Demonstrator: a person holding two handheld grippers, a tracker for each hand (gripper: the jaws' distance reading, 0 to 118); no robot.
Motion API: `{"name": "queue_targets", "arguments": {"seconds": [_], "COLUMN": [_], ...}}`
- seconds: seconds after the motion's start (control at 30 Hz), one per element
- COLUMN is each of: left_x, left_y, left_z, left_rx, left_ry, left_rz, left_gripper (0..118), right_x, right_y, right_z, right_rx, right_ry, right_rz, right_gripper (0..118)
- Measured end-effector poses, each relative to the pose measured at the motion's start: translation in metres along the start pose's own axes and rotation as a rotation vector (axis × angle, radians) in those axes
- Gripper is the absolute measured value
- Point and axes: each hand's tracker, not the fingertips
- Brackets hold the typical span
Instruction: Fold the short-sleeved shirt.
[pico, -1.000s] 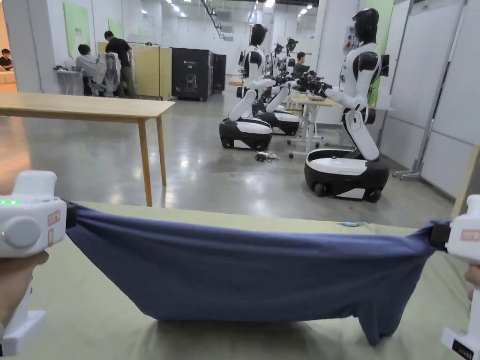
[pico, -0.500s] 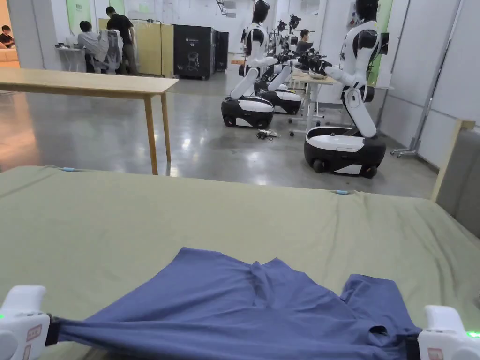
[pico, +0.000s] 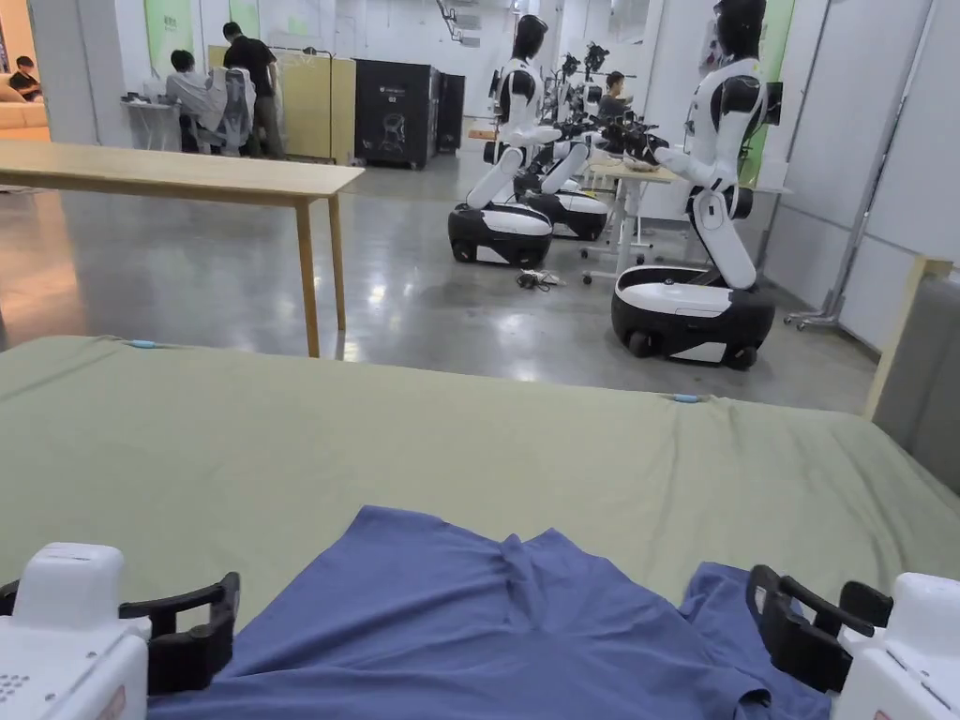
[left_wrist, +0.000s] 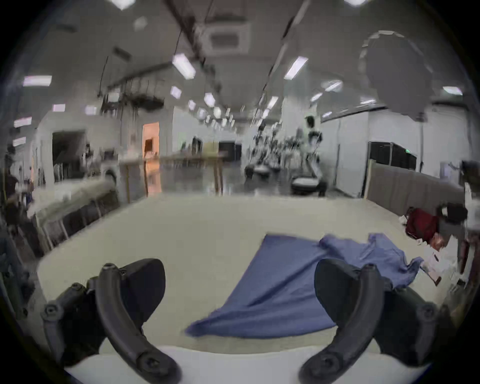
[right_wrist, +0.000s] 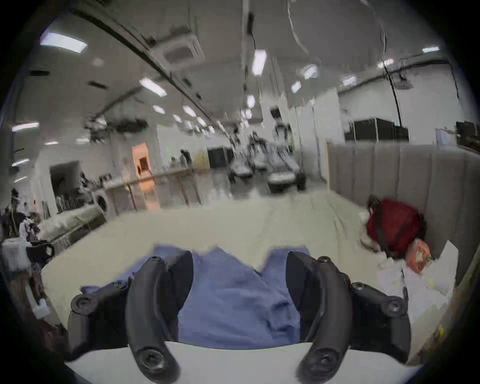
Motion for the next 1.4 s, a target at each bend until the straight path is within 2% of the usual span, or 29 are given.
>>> {"name": "queue_targets", "arguments": {"seconds": [0.07,0.13,0.17,0.2,0.23,0.27,0.3,0.37,0.43,0.53,0.6,0.7,0.73,0.77,0.8,0.83,0.9,0.97,1.1,1.17,1.23,1.27,1.3,1.33,1.37,1.4], "left_x": [0.018,0.029,0.032,0.034,0.036,0.037,0.032,0.020,0.006,-0.031,-0.051,-0.082,-0.089,-0.094,-0.099,-0.103,-0.108,-0.108,-0.112,-0.113,-0.108,-0.108,-0.110,-0.110,-0.107,-0.103], "left_y": [0.005,0.008,0.006,0.004,0.003,0.001,-0.004,-0.006,-0.012,-0.027,-0.045,-0.074,-0.083,-0.091,-0.099,-0.109,-0.119,-0.127,-0.137,-0.142,-0.148,-0.152,-0.155,-0.155,-0.154,-0.150], "left_z": [0.016,0.031,0.033,0.035,0.035,0.032,0.026,0.022,0.017,0.004,-0.003,-0.018,-0.025,-0.031,-0.039,-0.051,-0.064,-0.082,-0.120,-0.136,-0.149,-0.154,-0.158,-0.158,-0.157,-0.155], "left_rx": [0.036,0.067,0.057,0.062,0.064,0.049,0.027,-0.029,-0.063,-0.198,-0.287,-0.377,-0.418,-0.444,-0.466,-0.523,-0.472,-0.526,-0.545,-0.566,-0.595,-0.617,-0.660,-0.656,-0.632,-0.635], "left_ry": [0.004,0.013,0.019,0.035,0.050,0.058,0.053,0.002,0.015,0.030,0.065,0.105,0.084,0.083,0.091,0.072,0.030,0.055,-0.001,-0.035,-0.051,-0.063,-0.102,-0.143,-0.140,-0.120], "left_rz": [-0.059,-0.071,-0.070,-0.084,-0.098,-0.119,-0.129,-0.101,-0.073,0.006,0.044,0.046,0.023,0.004,-0.011,-0.007,-0.001,0.000,0.035,0.047,0.028,0.027,0.053,0.082,0.087,0.062], "left_gripper": [115,113,107,90,60,16,5,4,4,4,0,2,17,68,106,118,115,115,114,106,89,74,48,14,6,6], "right_x": [-0.017,-0.029,-0.034,-0.040,-0.045,-0.048,-0.049,-0.046,-0.047,-0.042,-0.044,-0.048,-0.049,-0.052,-0.055,-0.058,-0.063,-0.069,-0.073,-0.073,-0.072,-0.071,-0.070,-0.070,-0.069,-0.068], "right_y": [0.003,0.005,0.004,0.002,0.001,-0.001,-0.001,0.001,0.000,-0.005,-0.011,-0.023,-0.027,-0.030,-0.035,-0.040,-0.046,-0.050,-0.057,-0.060,-0.061,-0.062,-0.062,-0.062,-0.061,-0.061], "right_z": [0.018,0.027,0.030,0.032,0.033,0.028,0.028,0.024,0.020,0.013,0.008,-0.002,-0.006,-0.009,-0.015,-0.019,-0.027,-0.035,-0.048,-0.052,-0.056,-0.058,-0.060,-0.062,-0.062,-0.063], "right_rx": [0.098,0.123,0.120,0.134,0.143,0.134,0.139,0.080,0.088,0.058,0.036,0.006,-0.011,-0.021,-0.031,-0.044,-0.071,-0.093,-0.130,-0.143,-0.155,-0.160,-0.167,-0.174,-0.177,-0.179], "right_ry": [0.056,0.094,0.087,0.065,0.020,-0.045,-0.029,0.032,-0.018,-0.006,-0.012,-0.014,-0.008,-0.004,-0.003,0.000,0.001,0.004,0.001,-0.003,-0.008,-0.012,-0.019,-0.022,-0.022,-0.022], "right_rz": [0.036,0.047,0.054,0.065,0.076,0.095,0.091,0.041,0.043,-0.007,-0.011,-0.029,-0.044,-0.050,-0.049,-0.045,-0.033,-0.025,-0.002,0.008,0.007,0.007,0.005,0.003,0.002,0.001], "right_gripper": [81,81,79,64,32,3,3,3,3,3,3,3,3,3,3,3,3,3,3,3,3,3,3,3,3,3]}}
